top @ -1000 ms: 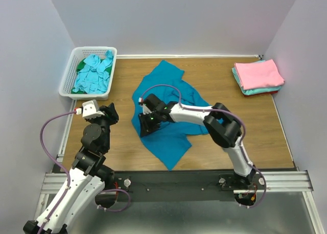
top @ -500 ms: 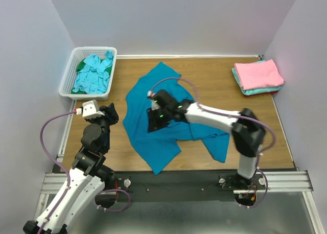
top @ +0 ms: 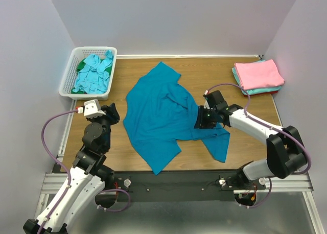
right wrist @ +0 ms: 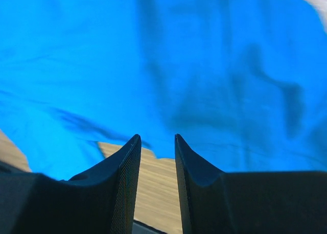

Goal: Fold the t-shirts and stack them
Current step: Flatten the tshirt out

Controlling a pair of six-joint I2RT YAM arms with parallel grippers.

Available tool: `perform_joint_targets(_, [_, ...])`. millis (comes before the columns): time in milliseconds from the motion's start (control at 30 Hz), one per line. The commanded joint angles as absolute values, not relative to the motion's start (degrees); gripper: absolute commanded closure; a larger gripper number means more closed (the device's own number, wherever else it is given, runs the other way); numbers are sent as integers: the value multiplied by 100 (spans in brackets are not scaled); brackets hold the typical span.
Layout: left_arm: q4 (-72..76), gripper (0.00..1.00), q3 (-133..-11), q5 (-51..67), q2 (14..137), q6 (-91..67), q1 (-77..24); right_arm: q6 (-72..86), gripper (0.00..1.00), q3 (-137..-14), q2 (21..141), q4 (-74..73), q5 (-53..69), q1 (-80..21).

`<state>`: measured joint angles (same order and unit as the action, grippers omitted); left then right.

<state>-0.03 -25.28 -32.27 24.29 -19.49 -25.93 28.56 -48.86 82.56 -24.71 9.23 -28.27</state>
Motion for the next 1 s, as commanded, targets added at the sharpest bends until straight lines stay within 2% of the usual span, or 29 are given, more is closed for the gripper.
perform_joint_targets(0, [79,47,-2584,-3138,2461,-1898,-2549,2690,61,-4562,7954,-2540,616,-2541])
perform_joint_targets(300, [70,47,-2584,-3120,2487,-1898,-2549,2707,62,-4377,7761,-2786,299,-2022])
perform_joint_targets(967, [70,47,-2584,-3067,2531,-1898,-2558,2488,65,-4131,8068,-2839,738,-1960])
